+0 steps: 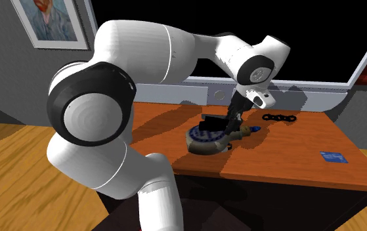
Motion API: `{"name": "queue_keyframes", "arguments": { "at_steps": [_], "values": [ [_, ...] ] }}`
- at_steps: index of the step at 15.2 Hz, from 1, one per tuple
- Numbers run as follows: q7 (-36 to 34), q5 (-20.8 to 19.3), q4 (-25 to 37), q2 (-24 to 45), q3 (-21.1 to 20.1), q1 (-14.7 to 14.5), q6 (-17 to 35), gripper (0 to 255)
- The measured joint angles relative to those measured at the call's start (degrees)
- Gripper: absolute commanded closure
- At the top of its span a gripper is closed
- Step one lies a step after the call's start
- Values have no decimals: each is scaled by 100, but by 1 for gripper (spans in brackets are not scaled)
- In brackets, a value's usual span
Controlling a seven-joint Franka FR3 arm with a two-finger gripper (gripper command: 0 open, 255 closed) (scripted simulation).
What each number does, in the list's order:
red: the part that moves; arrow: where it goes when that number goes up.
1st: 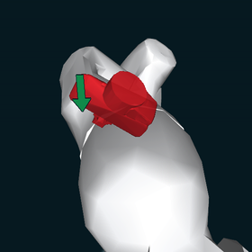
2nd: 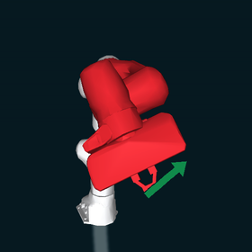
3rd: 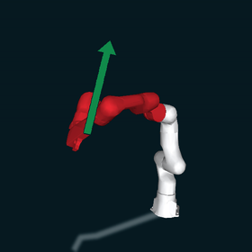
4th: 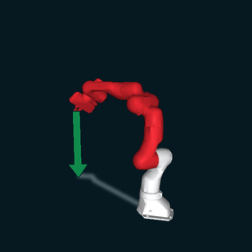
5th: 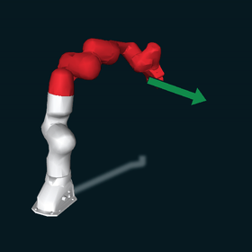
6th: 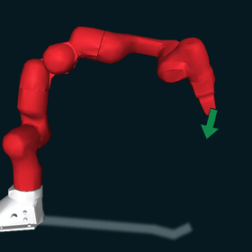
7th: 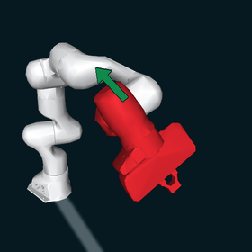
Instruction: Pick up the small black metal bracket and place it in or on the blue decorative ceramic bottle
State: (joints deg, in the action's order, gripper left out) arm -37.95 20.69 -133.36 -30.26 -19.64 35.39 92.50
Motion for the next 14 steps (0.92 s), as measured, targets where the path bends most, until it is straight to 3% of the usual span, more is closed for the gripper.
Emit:
{"name": "queue_keyframes", "arguments": {
  "at_steps": [2,3,9,14],
  "values": [
    [0,1,-3,1,-1,0,4,255],
    [0,1,-3,1,-1,0,4,0],
    [0,1,-4,1,-1,0,5,0],
    [-51,-140,722,148,138,77,-581,0]
  ]
}}
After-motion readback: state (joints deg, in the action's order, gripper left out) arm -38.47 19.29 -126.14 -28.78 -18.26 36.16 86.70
